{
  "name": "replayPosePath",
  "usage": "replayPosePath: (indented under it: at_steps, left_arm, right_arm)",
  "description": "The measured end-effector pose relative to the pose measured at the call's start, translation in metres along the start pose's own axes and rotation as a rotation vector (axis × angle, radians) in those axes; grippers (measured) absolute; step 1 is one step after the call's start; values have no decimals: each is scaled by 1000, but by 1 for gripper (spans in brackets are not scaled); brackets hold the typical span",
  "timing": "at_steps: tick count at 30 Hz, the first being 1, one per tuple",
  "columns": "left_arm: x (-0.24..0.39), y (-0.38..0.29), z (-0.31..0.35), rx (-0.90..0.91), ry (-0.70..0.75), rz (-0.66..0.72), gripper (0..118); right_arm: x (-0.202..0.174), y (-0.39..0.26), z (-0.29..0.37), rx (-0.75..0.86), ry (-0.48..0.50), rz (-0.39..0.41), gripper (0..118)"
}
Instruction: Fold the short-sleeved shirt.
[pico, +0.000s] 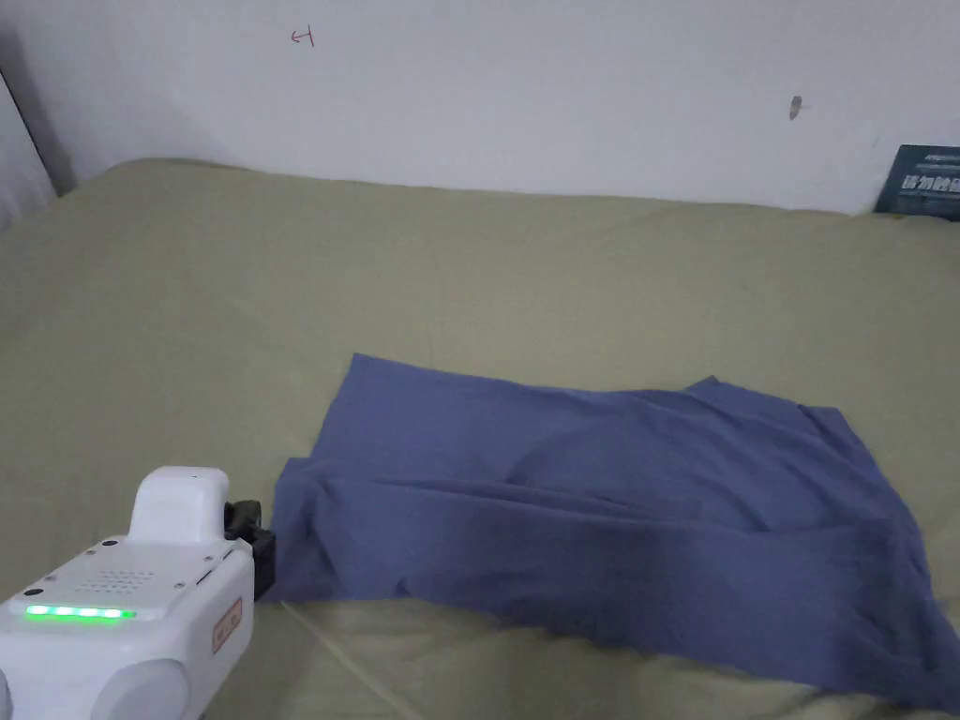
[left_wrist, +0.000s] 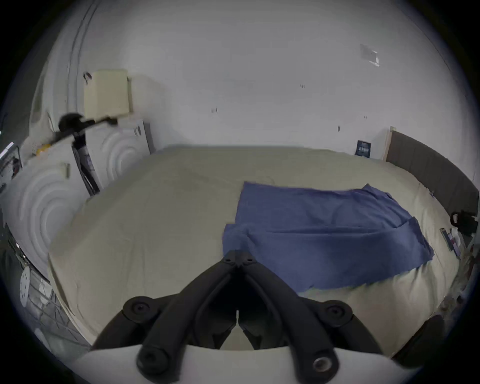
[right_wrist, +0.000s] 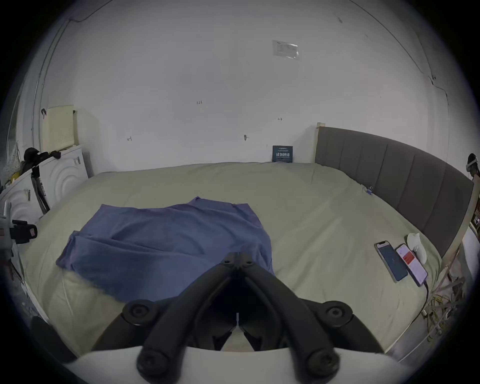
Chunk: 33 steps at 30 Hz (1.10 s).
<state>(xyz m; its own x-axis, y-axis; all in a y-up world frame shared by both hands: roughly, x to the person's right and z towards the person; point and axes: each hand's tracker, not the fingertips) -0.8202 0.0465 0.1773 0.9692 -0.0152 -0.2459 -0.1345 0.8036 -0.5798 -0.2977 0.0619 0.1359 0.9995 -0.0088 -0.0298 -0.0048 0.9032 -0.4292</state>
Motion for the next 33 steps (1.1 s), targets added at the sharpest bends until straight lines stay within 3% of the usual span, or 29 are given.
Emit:
replayPosePath:
  at_steps: [2,3,5,6,12,13,14,15,16,17,21,22,23,24,25,26,29,30,31,32,33]
  left_arm:
    - [-2,0,-18,-112,-59,49,1]
    - [-3,-1,-33,-153,-75,62,24]
    - [8,3,-44,-258,-58,61,104]
    - [11,1,-56,-304,-52,63,118]
    - [28,-7,-85,-398,1,20,116]
    - [22,-2,-86,-411,-3,20,110]
    - [26,-1,-82,-400,-5,14,92]
    - [30,-1,-75,-371,-21,5,51]
    - [35,0,-70,-353,-20,-5,21]
    - [30,3,-71,-339,-80,3,4]
    - [27,3,-79,-370,-50,0,4]
    - [26,3,-78,-371,-56,14,4]
    - [25,3,-77,-371,-59,21,4]
    - [25,3,-76,-371,-58,24,4]
    - [24,4,-79,-373,-61,21,4]
    - [25,4,-78,-375,-60,11,4]
    - [26,5,-79,-378,-59,-4,4]
    - [26,6,-79,-379,-59,-7,4]
    - [26,6,-78,-380,-60,-7,4]
    - [25,7,-77,-382,-62,-6,4]
    - [22,7,-79,-384,-64,-8,4]
  right_arm:
    - [5,-5,-8,-30,-1,2,1]
    - [3,-7,-10,-44,1,2,1]
    - [8,-12,-17,-76,-9,9,1]
    - [9,-15,-18,-84,-6,7,1]
    - [22,-28,-29,-163,-11,-1,1]
    - [25,-29,-32,-177,-13,-1,1]
    - [27,-30,-34,-188,-10,-2,1]
    - [28,-31,-34,-202,-7,-5,1]
    - [31,-31,-35,-211,-5,-13,1]
    - [33,-32,-37,-223,-1,-17,1]
    - [42,-33,-48,-303,53,-23,4]
    - [45,-32,-52,-345,78,-34,16]
    - [47,-31,-54,-370,85,-45,42]
    - [49,-31,-59,-387,109,-59,84]
    - [51,-31,-66,-419,129,-79,106]
    - [53,-31,-71,-433,144,-91,113]
    - [55,-34,-89,-482,120,-38,112]
    - [55,-35,-97,-506,115,-6,106]
    - [55,-37,-99,-534,134,10,81]
    - [57,-36,-98,-520,125,11,30]
    - [59,-35,-97,-518,120,24,7]
